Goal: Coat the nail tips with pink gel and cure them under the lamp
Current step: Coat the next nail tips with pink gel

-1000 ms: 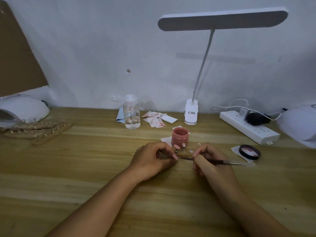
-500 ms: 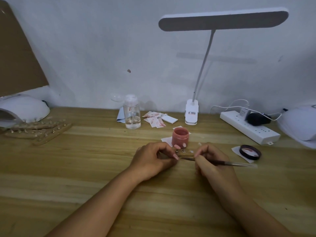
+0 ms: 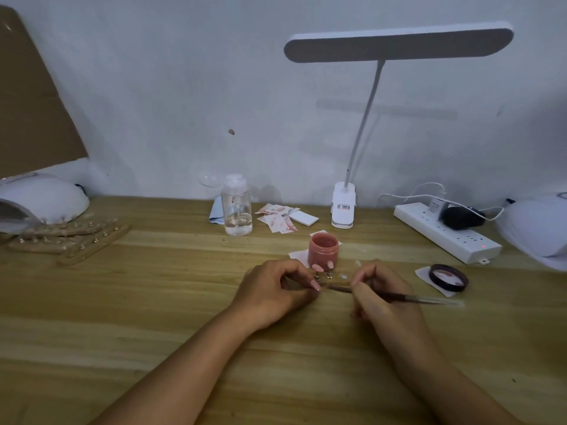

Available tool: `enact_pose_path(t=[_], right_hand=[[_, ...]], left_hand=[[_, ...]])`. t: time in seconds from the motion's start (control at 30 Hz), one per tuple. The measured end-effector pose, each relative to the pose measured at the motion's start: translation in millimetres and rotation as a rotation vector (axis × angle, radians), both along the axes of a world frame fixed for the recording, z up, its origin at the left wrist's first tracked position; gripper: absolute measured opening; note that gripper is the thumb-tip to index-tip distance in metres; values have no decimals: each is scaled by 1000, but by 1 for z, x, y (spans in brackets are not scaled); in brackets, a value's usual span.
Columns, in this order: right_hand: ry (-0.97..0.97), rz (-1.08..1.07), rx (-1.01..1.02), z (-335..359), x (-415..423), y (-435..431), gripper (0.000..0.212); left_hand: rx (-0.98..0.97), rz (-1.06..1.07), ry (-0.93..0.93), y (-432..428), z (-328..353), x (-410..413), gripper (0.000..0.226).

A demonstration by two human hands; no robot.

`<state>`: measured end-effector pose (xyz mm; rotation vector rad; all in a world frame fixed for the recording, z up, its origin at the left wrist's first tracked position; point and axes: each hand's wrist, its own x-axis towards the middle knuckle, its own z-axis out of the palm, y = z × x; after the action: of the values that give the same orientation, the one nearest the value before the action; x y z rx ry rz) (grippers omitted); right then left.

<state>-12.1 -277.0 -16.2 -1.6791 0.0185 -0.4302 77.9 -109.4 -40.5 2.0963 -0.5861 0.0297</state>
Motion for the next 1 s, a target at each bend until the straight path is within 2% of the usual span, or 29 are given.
enact_pose_path(t=[0.07,0.23,0.3,0.37,0.43,0.53,0.63,0.87,1.0], right_hand=[[-42,-1,8,1,-1,1,11],[-193,-81,-146,-1,-1,0,16],[-202,-104,-264,-3,0,-3,14],[-175,-102,-429,-5,1,-5,25],[-145,-53,-473,-4,1,-4,36],[-152,-9,-431,-4,2,-1,40],[-179,-14,-393,-3,2,-1,43],[-253,-2,-425,-3,1,-3,41],[-282,-49,-425,-3,1,-5,42]], left_hand=[[-26,13,-21,-1,0,-1,16],[-74,25,-155,-4,3,-7,13],[-91,38,-206,-5,5,-10,16],[-114,51,-234,-4,7,-12,22],[-195,21,-183,-5,8,-13,26],[-392,-69,-11,-12,11,-19,20],[-484,-125,98,-19,13,-27,20],[-545,-102,293,-19,18,-33,22],[-545,-119,325,-21,18,-36,22]])
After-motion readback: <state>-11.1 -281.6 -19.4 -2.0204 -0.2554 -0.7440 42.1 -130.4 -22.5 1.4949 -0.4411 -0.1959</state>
